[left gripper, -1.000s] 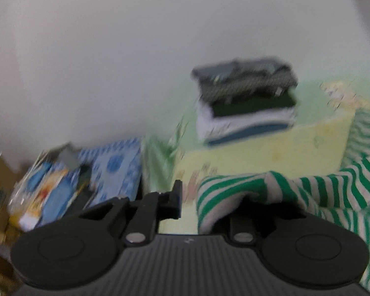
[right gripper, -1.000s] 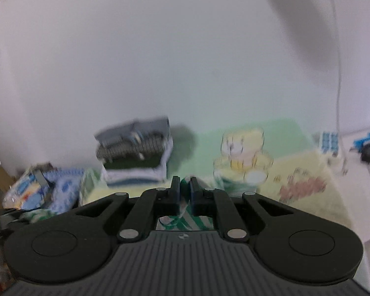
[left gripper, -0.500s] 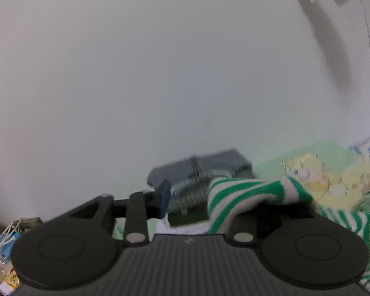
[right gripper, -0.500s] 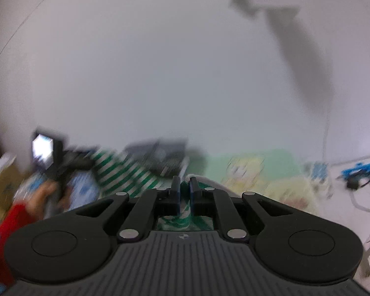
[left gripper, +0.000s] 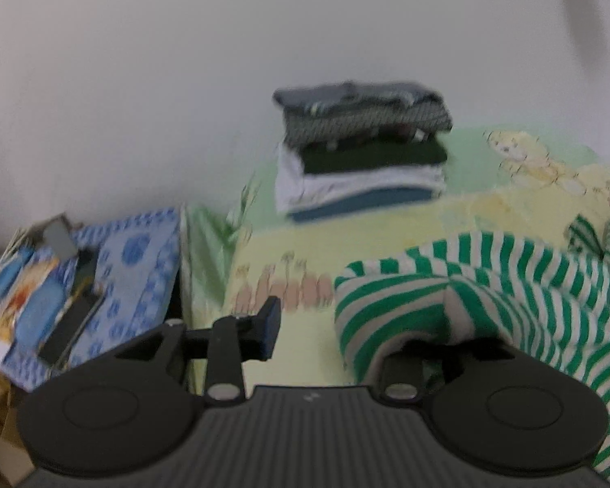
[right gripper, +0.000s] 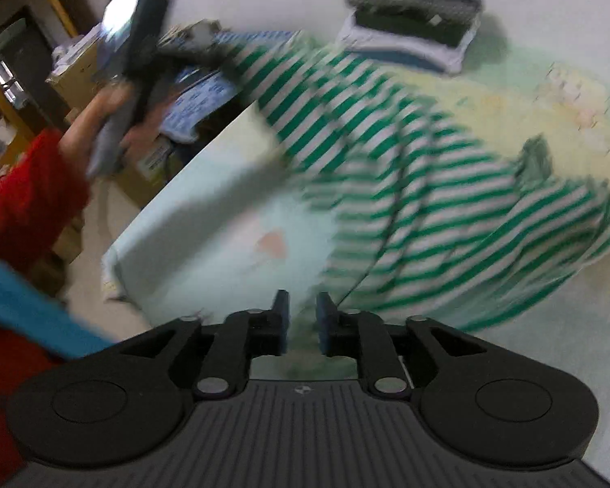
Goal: Fold clothes
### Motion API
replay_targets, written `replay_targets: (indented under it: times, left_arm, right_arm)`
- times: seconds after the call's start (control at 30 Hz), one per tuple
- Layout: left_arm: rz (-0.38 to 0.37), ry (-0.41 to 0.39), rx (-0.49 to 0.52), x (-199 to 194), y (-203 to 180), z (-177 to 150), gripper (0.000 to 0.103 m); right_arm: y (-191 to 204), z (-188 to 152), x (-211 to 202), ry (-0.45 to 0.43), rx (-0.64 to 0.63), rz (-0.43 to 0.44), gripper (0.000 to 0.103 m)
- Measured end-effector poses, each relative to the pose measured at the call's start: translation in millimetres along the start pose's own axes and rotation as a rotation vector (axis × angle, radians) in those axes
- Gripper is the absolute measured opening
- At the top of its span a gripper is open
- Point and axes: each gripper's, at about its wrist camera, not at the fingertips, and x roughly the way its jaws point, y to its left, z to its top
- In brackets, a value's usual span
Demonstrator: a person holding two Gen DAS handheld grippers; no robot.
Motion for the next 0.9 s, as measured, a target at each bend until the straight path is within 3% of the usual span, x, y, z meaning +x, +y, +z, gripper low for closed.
replay_targets:
  times: [0.07,0.1,0.23,0.33,0.53,0.63,0.7,0.73,0.77,0.8,0.9]
  left_arm:
    - [0.012,0.017,-0.018,-7,-1,-14,0.042]
    - [0.014,0.026,-0.027,-11,-3,-21,0.042]
    - [0.036,0.054,-0.045,-32,-15,-43,0.042]
    - [0.045,0.082,-0.077,-48,-22,-52,0.042]
    - [0.085,0.118,-0.122,-59,-42,-58,0.041]
    - [0.107,0.142,-0.139,-55,-51,-58,0.034]
    - [0.111,0.149,-0.155,-53,-55,-57,0.030]
    - [0.117,0.151,-0.161,-52,-56,-56,0.030]
    - [0.123,0.151,-0.166,-52,-56,-54,0.028]
    - [0.124,0.148,-0.170,-52,-56,-52,0.022]
    - [0.124,0.135,-0.176,-52,-53,-46,0.020]
  right_arm:
    - [-34,16,-7,-0.100,0.040,-0.060,0.049]
    - [-52,23,-7,-0.145,0.060,-0.112,0.053]
    - [-122,58,31,-0.194,0.080,-0.337,0.052]
    - [-164,72,70,-0.152,0.101,-0.413,0.051]
    - [-197,73,118,-0.088,0.076,-0.429,0.046]
    - [-205,66,129,-0.097,0.079,-0.412,0.046]
    - [-210,63,129,-0.138,0.109,-0.386,0.042]
    - [-212,64,131,-0.150,0.126,-0.372,0.030]
    - [-212,64,130,-0.159,0.134,-0.359,0.010]
    - [-212,66,131,-0.156,0.134,-0.350,0.004]
    - [-214,69,121,-0.186,0.159,-0.334,0.004]
